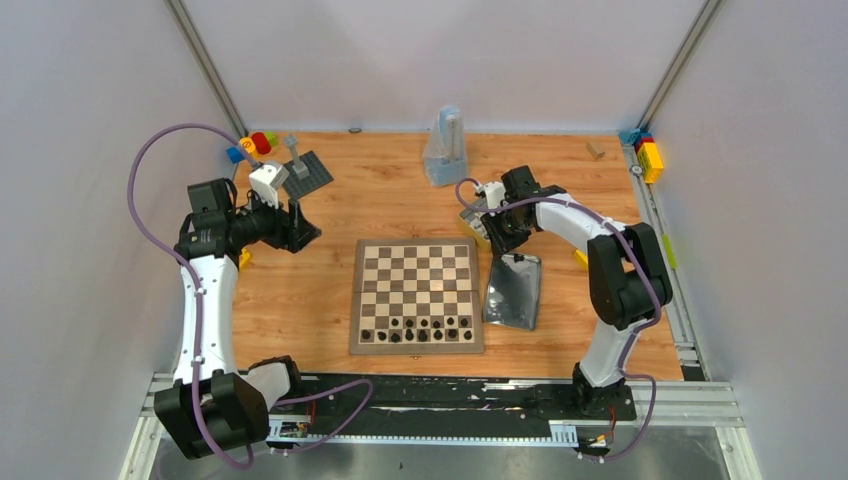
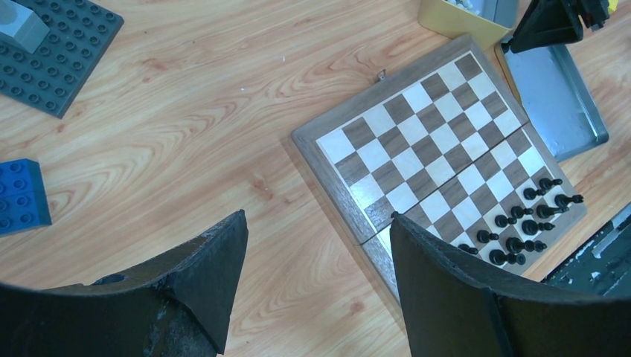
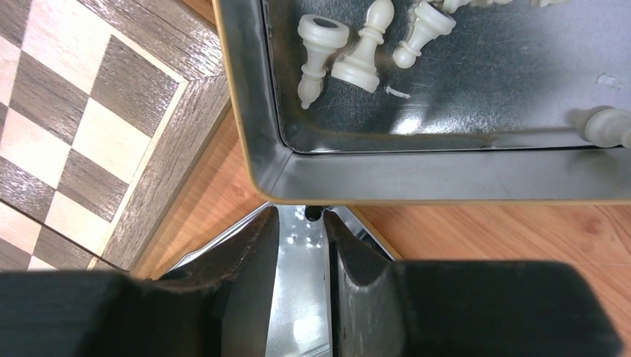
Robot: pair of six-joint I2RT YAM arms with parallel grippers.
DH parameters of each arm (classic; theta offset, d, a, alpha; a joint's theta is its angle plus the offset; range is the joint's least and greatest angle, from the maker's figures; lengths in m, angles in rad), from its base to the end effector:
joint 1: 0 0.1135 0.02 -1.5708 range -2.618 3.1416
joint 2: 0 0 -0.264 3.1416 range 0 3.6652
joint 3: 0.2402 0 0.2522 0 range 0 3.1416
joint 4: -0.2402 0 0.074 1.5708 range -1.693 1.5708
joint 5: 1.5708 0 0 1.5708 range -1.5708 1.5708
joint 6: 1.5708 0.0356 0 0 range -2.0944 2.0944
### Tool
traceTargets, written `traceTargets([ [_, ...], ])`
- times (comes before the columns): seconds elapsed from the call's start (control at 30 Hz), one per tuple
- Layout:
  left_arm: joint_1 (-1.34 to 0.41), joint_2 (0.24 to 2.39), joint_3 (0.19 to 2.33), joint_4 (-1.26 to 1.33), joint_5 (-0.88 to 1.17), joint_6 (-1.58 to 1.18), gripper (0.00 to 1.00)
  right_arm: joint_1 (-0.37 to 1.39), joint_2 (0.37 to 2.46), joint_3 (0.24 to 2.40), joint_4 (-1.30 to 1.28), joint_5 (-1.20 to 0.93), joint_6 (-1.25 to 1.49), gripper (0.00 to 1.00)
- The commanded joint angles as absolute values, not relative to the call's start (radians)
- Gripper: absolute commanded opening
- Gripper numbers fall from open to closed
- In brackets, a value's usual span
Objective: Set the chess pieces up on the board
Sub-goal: Pick up the chess piece from the storage box, then place the chess piece on the chessboard.
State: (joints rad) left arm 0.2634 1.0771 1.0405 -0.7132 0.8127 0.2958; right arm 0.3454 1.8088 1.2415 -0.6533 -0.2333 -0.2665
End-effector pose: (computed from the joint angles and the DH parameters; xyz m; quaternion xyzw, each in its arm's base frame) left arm 0.2133 0.0307 0.3299 0.1714 0.8396 -0.2472 0.4524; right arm 0.3344 0.1291 0.1870 -0.3139 0.9265 0.1213 0.1684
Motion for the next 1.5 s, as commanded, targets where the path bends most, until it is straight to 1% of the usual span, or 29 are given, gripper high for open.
traceTargets([
  [0.0, 0.270, 1.063, 1.036, -0.684, 0.845, 0.290, 0.78, 0.342, 1.830, 1.253, -0.620, -0.219, -0.262, 0.28],
  [0.17, 0.270, 1.064, 1.037, -0.683, 0.848, 0.291, 0.78, 0.343, 1.843, 1.256, -0.618, -0.213, -0.264, 0.27],
  [0.43, 0.270, 1.067, 1.034, -0.682, 0.850, 0.293, 0.78, 0.344, 1.853, 1.259, -0.614, -0.208, -0.265, 0.21],
  [0.6, 0.270, 1.067, 1.035, -0.685, 0.850, 0.294, 0.78, 0.344, 1.855, 1.264, -0.614, -0.207, -0.265, 0.16],
  [0.7, 0.270, 1.066, 1.035, -0.686, 0.850, 0.295, 0.78, 0.344, 1.836, 1.261, -0.620, -0.208, -0.268, 0.11],
  [0.9, 0.270, 1.053, 1.037, -0.689, 0.837, 0.292, 0.78, 0.346, 1.744, 1.254, -0.669, -0.212, -0.270, 0.00],
  [1.0, 0.270, 1.042, 1.040, -0.683, 0.811, 0.290, 0.78, 0.362, 1.681, 1.256, -0.706, -0.247, -0.282, 0.00],
  [1.13, 0.270, 1.033, 1.044, -0.687, 0.781, 0.288, 0.78, 0.427, 1.596, 1.279, -0.771, -0.304, -0.315, 0.00],
  [1.23, 0.271, 1.036, 1.049, -0.691, 0.758, 0.286, 0.79, 0.516, 1.568, 1.310, -0.804, -0.301, -0.333, 0.00],
  [1.47, 0.270, 1.053, 1.071, -0.704, 0.670, 0.272, 0.79, 0.785, 1.628, 1.432, -0.873, -0.282, -0.367, 0.00],
])
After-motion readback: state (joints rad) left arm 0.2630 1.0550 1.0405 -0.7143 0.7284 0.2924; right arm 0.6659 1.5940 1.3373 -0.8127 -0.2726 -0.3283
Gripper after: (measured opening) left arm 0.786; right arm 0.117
